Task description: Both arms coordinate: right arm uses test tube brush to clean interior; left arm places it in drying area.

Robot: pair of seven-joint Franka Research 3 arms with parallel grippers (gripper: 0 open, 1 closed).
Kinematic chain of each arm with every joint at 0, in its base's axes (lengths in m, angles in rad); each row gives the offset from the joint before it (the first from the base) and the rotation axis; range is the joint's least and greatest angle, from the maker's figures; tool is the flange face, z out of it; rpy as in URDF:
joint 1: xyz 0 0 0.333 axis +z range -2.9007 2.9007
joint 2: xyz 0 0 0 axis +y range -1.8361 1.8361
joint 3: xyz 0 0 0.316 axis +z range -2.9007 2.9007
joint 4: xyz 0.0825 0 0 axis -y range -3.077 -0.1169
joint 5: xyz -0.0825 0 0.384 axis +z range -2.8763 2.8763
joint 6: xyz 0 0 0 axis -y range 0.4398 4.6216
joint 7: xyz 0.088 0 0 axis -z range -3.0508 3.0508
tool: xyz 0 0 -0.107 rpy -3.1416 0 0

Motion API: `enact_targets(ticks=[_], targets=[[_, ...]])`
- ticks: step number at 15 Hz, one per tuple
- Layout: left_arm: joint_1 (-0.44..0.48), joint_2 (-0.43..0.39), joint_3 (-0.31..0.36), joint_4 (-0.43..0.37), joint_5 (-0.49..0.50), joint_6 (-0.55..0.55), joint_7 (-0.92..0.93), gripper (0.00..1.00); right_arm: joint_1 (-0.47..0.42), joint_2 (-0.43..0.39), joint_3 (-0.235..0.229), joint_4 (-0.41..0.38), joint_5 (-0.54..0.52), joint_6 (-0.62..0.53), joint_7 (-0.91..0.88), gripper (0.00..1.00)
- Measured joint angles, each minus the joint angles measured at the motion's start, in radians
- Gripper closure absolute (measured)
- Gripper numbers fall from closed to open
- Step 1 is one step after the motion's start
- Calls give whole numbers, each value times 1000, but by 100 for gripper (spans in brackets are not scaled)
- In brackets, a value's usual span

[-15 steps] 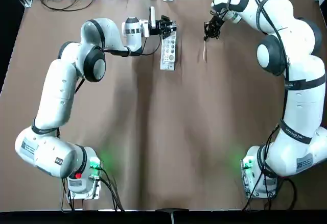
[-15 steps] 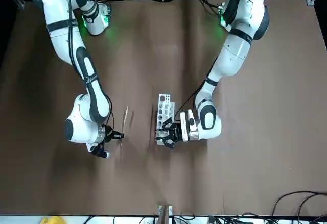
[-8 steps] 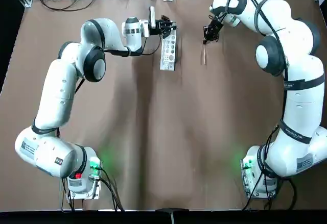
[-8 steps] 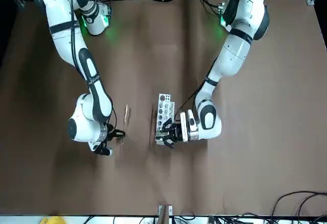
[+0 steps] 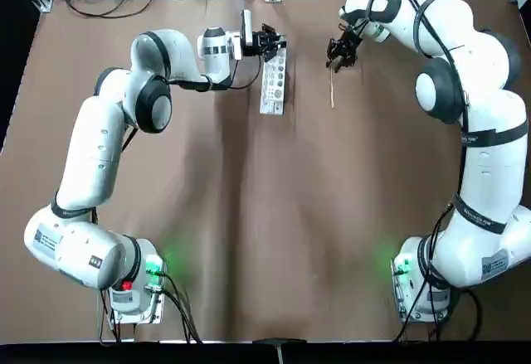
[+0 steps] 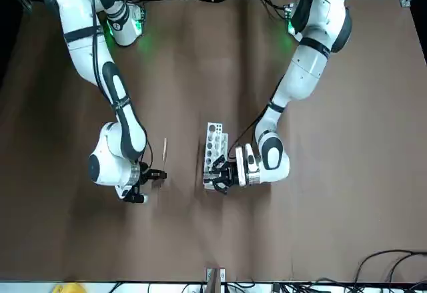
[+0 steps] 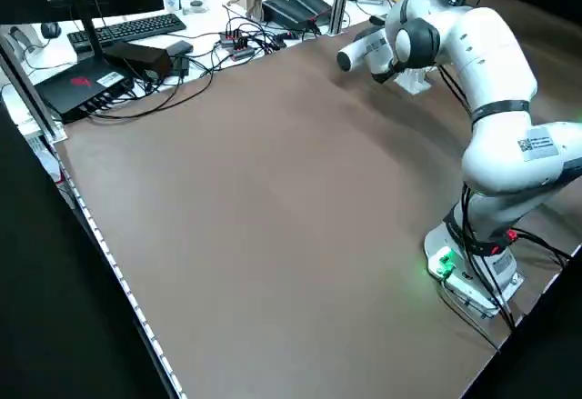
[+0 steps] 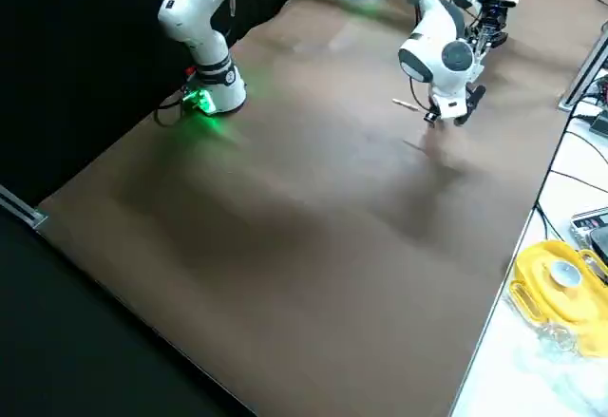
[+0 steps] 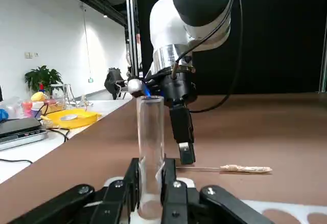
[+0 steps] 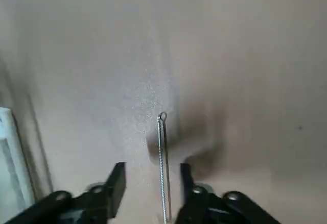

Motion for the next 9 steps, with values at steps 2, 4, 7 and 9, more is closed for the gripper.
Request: enact_targets(ticks=[2,4,7,9], targets=[[1,-3,0,10,-1,0,0,77,0,-17,-26,19,-44,-84,-1,24],[3,-17,1,15,-1,1,-10,77,0,-48,-59,47,-104,-181,-1,7],[2,-56,1,16,-1,17,-48,77,-2,-138,-99,71,-180,-277,-1,0],[2,-87,1,15,-1,43,-108,77,-3,-223,-130,76,-210,-354,0,0]])
